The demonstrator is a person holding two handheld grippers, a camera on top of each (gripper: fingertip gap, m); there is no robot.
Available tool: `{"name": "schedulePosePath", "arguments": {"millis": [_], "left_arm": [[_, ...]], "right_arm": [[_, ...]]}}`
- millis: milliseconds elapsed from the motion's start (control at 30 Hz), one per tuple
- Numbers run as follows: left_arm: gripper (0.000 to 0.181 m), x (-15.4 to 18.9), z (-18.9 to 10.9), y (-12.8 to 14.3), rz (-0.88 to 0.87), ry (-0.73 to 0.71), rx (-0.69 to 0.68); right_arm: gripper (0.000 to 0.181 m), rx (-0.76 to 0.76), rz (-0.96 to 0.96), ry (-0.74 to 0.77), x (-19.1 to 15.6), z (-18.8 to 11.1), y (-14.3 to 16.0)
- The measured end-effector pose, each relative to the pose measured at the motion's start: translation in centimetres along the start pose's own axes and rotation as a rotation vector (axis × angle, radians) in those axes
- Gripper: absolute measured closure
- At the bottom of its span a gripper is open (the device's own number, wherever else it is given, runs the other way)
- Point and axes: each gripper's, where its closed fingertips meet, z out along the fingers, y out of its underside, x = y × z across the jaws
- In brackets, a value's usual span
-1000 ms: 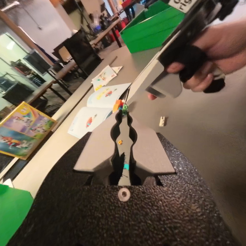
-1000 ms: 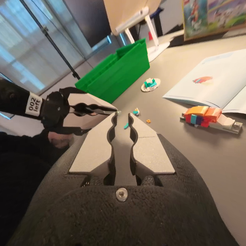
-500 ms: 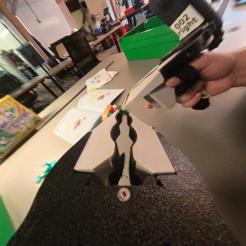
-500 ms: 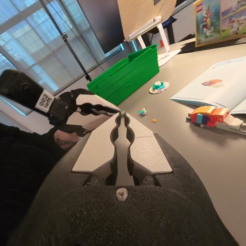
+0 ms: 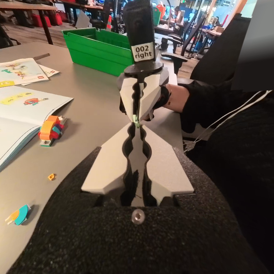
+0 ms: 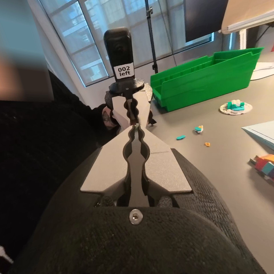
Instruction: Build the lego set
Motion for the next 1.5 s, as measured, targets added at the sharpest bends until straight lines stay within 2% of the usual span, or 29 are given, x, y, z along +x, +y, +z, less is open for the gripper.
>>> {"name": "schedulePosePath", "arguments": {"millis": [300,400,500,567,633,700,767,967,1100,1167,1233,1333,1500], "left_arm": [[0.173,0.6,0.3,0.6,-0.045,0.065,-0.033],[0.177,0.7,0.3,0.7,-0.067,0.08,-0.027],[0.179,0.3,0.3,1.1,-0.082,0.058,-0.043],[0.179,-0.5,0.2,1.7,-0.127,0.013,-0.061],[0.179,-1.5,-0.2,2.4,-0.194,-0.038,-0.069],[0.179,-2.2,-0.6,3.0,-0.289,-0.068,-0.055],[0.179,-2.6,-1.0,3.7,-0.383,-0.087,-0.04],[0.179,-1.7,-0.9,5.2,-0.641,-0.055,0.021],[0.179,-1.1,-0.8,5.2,-0.827,-0.032,0.12],[0.179,-2.0,-1.0,5.5,-0.866,-0.115,0.15],[0.179,-3.0,-1.2,5.9,-0.866,-0.217,0.166],[0.179,-3.7,-1.6,5.8,-0.86,-0.278,0.198],[0.18,-4.6,-1.7,4.9,-0.812,-0.346,0.264]], "right_arm": [[0.178,-0.097,0.02,-0.097,-0.5,-0.2,0.8],[0.178,-0.116,0.024,-0.115,-0.6,-0.2,0.9],[0.178,-0.142,0.001,-0.095,-0.4,-0.2,1.2],[0.176,-0.183,-0.049,-0.03,0.5,-0.3,1.7],[0.166,-0.278,-0.15,0.112,2.8,-1.1,2.9],[0.163,-0.447,-0.287,0.229,5.0,-2.2,4.9],[0.162,-0.551,-0.33,0.221,5.5,-2.3,6.5],[0.161,-0.73,-0.367,0.138,6.4,-1.7,9.2],[0.175,-0.742,-0.351,0.104,6.5,-1.2,9.5],[0.175,-0.728,-0.383,0.117,6.8,-1.1,9.2],[0.175,-0.627,-0.488,0.168,7.1,-0.4,7.7],[0.175,-0.465,-0.735,0.249,6.6,0.5,4.9],[0.175,-0.309,-1.047,0.361,5.4,1.4,3.3]]}}
